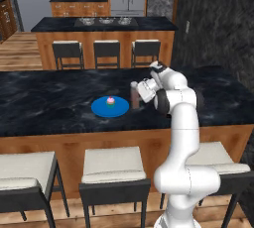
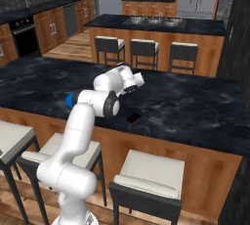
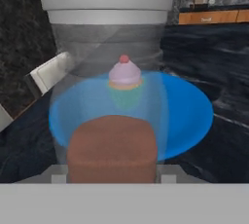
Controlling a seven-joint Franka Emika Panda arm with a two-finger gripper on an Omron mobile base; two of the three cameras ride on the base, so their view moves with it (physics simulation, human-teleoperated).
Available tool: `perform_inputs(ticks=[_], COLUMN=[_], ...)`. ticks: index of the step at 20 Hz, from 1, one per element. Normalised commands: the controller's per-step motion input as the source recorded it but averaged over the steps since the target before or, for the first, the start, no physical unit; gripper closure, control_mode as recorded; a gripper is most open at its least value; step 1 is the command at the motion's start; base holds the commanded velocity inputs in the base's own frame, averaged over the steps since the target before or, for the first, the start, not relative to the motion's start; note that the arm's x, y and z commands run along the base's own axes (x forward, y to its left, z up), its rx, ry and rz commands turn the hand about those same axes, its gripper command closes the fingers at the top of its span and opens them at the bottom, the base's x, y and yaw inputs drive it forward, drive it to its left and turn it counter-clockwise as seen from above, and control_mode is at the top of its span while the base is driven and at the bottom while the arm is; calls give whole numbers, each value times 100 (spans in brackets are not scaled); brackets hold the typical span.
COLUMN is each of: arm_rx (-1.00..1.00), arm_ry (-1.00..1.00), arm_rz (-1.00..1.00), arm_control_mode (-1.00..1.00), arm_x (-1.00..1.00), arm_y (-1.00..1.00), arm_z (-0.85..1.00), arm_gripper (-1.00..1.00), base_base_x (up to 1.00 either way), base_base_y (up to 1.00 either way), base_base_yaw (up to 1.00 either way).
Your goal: Take the cinnamon bottle from the cabinet and place it on the dining table, next to the plate with the cupcake. Then take the chocolate from the dining counter and place it on the cupcake plate.
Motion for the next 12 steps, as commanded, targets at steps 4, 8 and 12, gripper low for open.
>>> perform_inputs(ticks=[4, 8, 12], arm_rx=[-1, 0, 0], arm_ry=[-9, -10, -11], arm_rz=[-1, 0, 0], arm_control_mode=[-100, -100, -100], arm_x=[17, 19, 2], arm_y=[0, 0, 0], arm_z=[-15, -16, -23], arm_gripper=[100, 100, 100], base_base_x=[0, 0, 0], base_base_y=[0, 0, 0], base_base_yaw=[0, 0, 0])
